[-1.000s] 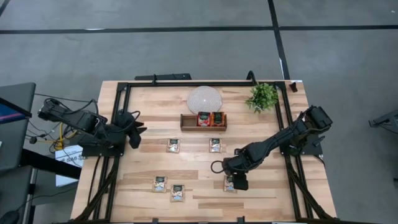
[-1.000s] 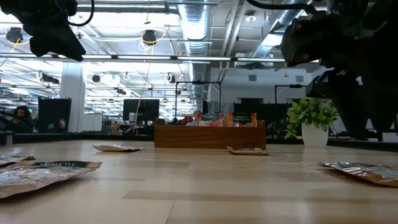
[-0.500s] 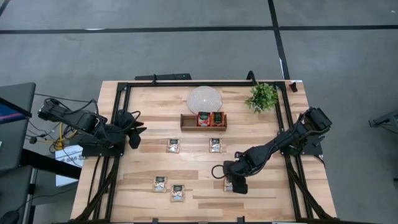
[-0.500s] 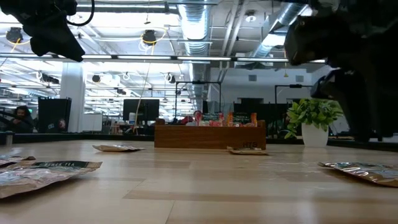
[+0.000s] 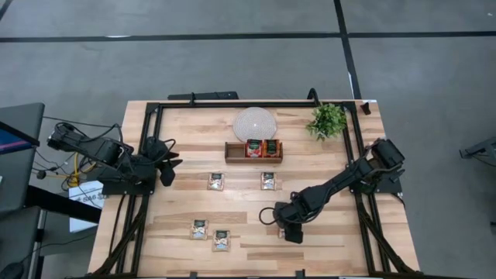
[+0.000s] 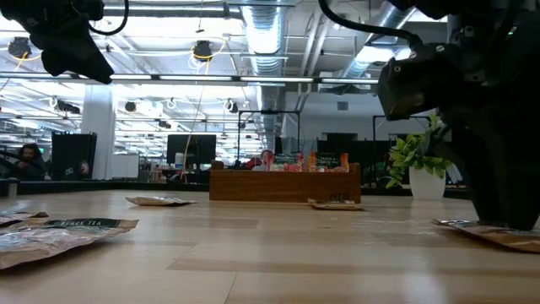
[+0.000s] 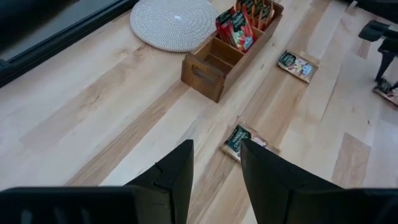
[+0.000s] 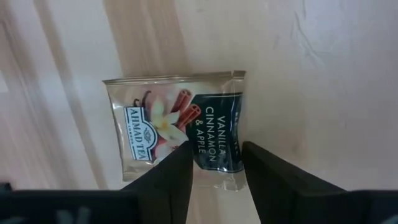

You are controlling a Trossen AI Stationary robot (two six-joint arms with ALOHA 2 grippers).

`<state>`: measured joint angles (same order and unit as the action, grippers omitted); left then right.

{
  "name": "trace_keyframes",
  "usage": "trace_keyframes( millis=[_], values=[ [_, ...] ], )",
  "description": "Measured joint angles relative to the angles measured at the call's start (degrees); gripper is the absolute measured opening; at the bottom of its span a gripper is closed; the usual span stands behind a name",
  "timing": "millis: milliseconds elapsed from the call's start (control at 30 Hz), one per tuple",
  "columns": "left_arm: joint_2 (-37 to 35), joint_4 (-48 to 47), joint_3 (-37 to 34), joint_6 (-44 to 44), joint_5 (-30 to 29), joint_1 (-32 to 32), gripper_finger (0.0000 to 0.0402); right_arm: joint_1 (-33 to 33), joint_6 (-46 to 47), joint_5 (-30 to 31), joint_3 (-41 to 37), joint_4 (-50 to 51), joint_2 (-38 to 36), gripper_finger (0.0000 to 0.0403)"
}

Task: Pick & Place Tea
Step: Put the brown tea bag into the left compartment of the wooden organizer

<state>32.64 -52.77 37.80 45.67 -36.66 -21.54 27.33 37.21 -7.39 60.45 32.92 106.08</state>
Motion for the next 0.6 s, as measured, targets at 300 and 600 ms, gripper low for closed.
trace_keyframes(
  millis=[300, 600],
  values=[
    [0.0, -0.3, 0.0, 0.0, 0.0, 0.0, 0.0124, -0.1, 0.9, 0.1, -0.2, -0.2, -0.3, 0.011],
    [0.0, -0.3, 0.0, 0.0, 0.0, 0.0, 0.0124, -0.1, 0.9, 0.3, -0.3, 0.3, -0.5, 0.0044]
  ],
)
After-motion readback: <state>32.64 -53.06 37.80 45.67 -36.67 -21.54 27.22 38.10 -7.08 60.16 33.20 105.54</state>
